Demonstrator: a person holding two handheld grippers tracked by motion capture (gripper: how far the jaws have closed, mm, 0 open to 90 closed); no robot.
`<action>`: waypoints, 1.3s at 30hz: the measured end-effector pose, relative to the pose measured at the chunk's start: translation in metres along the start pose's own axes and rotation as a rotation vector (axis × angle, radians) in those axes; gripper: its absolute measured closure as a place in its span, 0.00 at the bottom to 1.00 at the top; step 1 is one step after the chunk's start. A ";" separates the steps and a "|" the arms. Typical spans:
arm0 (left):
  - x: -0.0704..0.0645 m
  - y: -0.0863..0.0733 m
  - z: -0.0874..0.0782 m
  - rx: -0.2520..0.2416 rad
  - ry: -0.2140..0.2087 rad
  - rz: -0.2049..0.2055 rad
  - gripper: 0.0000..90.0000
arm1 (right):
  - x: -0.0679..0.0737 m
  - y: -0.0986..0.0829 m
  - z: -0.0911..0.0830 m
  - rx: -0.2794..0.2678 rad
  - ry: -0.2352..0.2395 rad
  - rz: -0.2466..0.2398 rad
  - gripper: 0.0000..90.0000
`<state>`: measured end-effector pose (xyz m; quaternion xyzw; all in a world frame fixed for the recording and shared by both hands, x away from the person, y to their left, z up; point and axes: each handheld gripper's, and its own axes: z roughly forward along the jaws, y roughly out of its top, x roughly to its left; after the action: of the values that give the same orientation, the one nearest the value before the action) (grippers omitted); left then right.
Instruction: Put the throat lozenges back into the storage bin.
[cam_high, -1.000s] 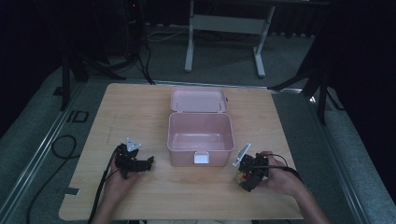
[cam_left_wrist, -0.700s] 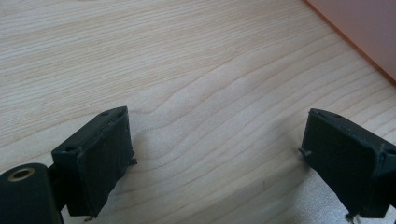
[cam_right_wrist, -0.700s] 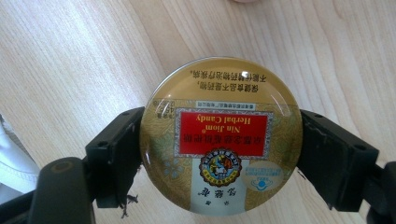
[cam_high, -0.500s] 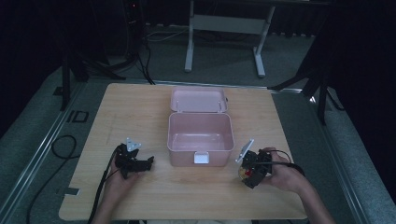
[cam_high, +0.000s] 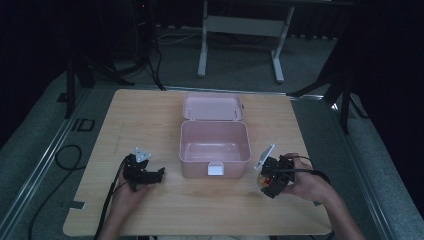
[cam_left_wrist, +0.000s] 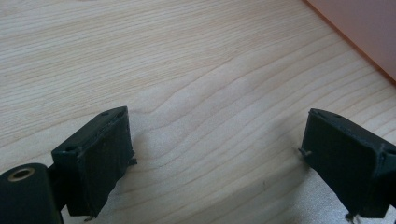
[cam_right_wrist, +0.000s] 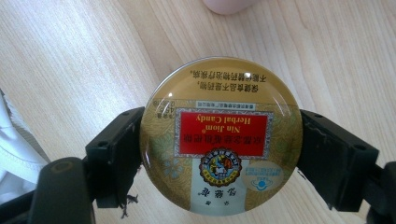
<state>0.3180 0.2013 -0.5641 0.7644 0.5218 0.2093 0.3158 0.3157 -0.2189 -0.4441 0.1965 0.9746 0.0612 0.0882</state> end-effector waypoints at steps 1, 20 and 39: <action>0.000 0.000 0.000 0.000 0.000 0.000 0.10 | 0.000 0.000 -0.001 0.000 0.000 -0.001 0.22; 0.000 0.000 0.000 0.000 0.000 0.000 0.10 | -0.009 0.004 -0.021 -0.028 -0.010 -0.001 0.22; 0.000 0.000 0.000 0.000 0.000 0.000 0.10 | -0.020 0.010 -0.034 -0.036 -0.011 0.000 0.22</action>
<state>0.3180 0.2014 -0.5641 0.7644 0.5218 0.2091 0.3157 0.3311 -0.2209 -0.4064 0.1949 0.9729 0.0778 0.0972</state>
